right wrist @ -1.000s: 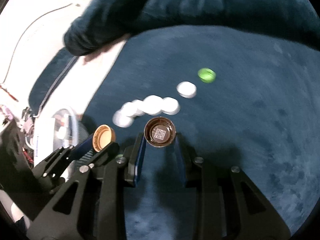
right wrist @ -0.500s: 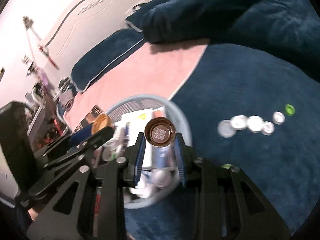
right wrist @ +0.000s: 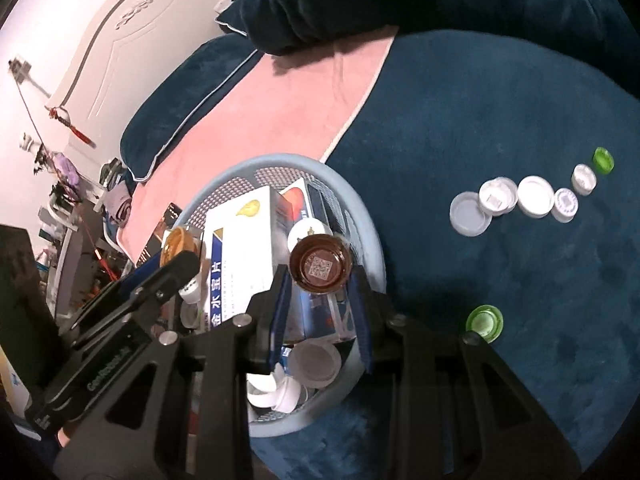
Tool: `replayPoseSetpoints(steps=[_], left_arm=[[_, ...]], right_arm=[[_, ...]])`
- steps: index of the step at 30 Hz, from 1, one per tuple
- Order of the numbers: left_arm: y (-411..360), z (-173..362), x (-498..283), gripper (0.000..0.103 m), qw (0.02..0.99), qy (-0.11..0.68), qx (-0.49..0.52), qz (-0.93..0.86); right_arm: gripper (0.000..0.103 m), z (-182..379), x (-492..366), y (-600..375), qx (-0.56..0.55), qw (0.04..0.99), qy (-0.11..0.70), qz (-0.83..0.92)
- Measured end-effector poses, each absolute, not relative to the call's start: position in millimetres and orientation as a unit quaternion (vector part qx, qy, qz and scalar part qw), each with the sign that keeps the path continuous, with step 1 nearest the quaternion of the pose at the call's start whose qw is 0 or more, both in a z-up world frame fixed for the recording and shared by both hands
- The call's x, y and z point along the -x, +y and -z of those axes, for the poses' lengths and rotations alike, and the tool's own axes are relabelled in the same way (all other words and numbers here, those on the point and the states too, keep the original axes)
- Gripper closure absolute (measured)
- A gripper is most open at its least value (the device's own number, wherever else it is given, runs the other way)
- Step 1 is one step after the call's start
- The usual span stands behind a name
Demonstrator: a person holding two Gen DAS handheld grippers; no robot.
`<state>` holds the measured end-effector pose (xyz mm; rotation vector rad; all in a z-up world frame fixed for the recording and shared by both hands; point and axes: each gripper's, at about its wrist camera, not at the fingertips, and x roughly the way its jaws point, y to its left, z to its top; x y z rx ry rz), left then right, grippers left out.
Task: Organize objects
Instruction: 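Carry the gold and brown caps over the blue basket, then open both tools to drop the gold and brown caps into the basket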
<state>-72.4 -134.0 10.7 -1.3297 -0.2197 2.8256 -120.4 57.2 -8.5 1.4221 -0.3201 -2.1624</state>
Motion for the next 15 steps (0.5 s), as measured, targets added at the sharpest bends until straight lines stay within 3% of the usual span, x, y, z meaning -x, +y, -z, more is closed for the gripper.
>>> replayPoseSetpoints(steps=[3,8,10,12,15], left_arm=[[-133.2,-10.7,72.2,0.058,0.003,-0.060,0.424,-0.904],[-132.2,-17.5,70.4,0.024,-0.021,-0.033,0.412,-0.911],[-132.0,-20.7,70.0,0.022,-0.028,-0.028,0.405,-0.914],[-132.1,-21.6,70.3,0.015,-0.027,-0.025,0.404,-0.914],[-130.1,-22.2,70.2,0.011,-0.030,-0.017,0.404,-0.914]], right_arm=[[0.073,16.1,125.3,60.1,-0.540,0.258,-0.140,0.789],[0.068,20.5,128.6,65.7,-0.552,0.248,-0.148,0.782],[0.050,17.1,127.8,66.0,-0.548,0.249,-0.149,0.784],[0.022,15.4,126.1,67.8,-0.541,0.254,-0.159,0.786],[0.019,11.9,125.8,70.8,-0.538,0.255,-0.160,0.787]])
